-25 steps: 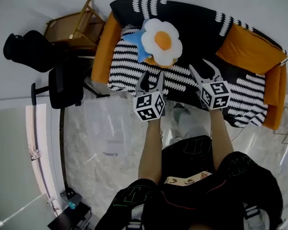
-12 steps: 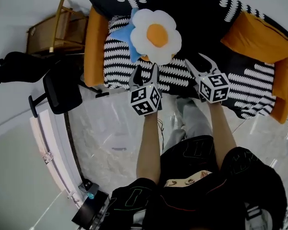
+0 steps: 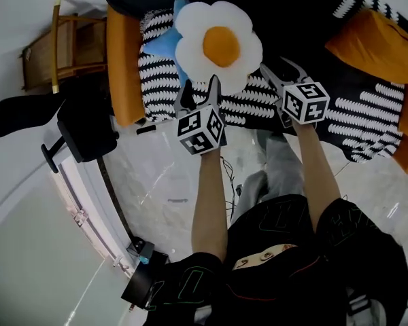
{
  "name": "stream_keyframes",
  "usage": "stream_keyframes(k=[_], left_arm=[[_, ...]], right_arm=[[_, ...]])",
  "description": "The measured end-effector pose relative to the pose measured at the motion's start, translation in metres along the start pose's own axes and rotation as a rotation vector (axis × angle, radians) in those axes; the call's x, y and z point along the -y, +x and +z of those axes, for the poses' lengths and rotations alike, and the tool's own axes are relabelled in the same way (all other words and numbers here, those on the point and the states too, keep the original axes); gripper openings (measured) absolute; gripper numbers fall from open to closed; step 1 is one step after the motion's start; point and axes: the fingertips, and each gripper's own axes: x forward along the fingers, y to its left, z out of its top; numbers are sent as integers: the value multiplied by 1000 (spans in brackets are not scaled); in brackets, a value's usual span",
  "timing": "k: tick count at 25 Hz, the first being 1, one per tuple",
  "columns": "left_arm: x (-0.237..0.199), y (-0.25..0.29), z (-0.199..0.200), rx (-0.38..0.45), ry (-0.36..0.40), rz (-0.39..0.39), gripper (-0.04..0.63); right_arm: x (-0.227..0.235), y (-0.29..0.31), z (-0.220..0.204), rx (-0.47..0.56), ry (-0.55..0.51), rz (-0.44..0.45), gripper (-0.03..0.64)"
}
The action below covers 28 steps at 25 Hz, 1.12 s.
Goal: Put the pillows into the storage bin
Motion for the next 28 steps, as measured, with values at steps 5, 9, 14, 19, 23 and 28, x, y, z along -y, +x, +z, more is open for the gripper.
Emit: stream_keyframes(k=[5,9,14,19,23,28], left_arm=[[-22,41,-1,-35,5,37,316],[-37,56,-8,-64,1,58,329],[-48,73,-14,-81,-26,76,339],[-62,84,-28,-136,-12,94,339],[-71,92,-39,-156,-14,114,286],[-86,88,-50,-181,-11,129,227]], right_arm=[[25,52,-20,-40,93,12,202],[39,77,-44,-68,196,18,224],[62,106,-71,-97,342,24,261],[65,119,-82,-114,371,30,284],[62,124,-86,-121,422,83,287],[42,126,-90,-192,454,199,192]])
